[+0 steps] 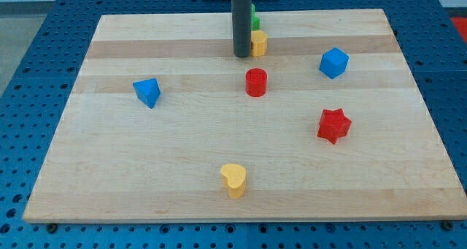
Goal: Push the yellow hexagon towards the top right
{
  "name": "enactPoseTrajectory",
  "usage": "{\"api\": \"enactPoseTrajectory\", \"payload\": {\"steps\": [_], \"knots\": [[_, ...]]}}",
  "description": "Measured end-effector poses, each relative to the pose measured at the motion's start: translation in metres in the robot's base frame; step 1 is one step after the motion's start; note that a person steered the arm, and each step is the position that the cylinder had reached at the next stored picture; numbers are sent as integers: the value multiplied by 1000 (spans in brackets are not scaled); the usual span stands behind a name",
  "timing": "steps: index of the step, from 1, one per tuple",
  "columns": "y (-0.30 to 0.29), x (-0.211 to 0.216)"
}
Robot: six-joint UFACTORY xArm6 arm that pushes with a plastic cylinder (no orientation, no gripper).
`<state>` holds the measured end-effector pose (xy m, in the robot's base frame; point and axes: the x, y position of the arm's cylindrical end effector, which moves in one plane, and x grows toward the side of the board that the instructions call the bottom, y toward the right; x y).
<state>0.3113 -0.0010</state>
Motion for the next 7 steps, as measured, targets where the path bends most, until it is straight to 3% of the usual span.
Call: {"api": "enactPoseTrajectory", "payload": {"steps": [2,5,7], "knots": [[-30,-12],[106,-12],[122,-13]]}}
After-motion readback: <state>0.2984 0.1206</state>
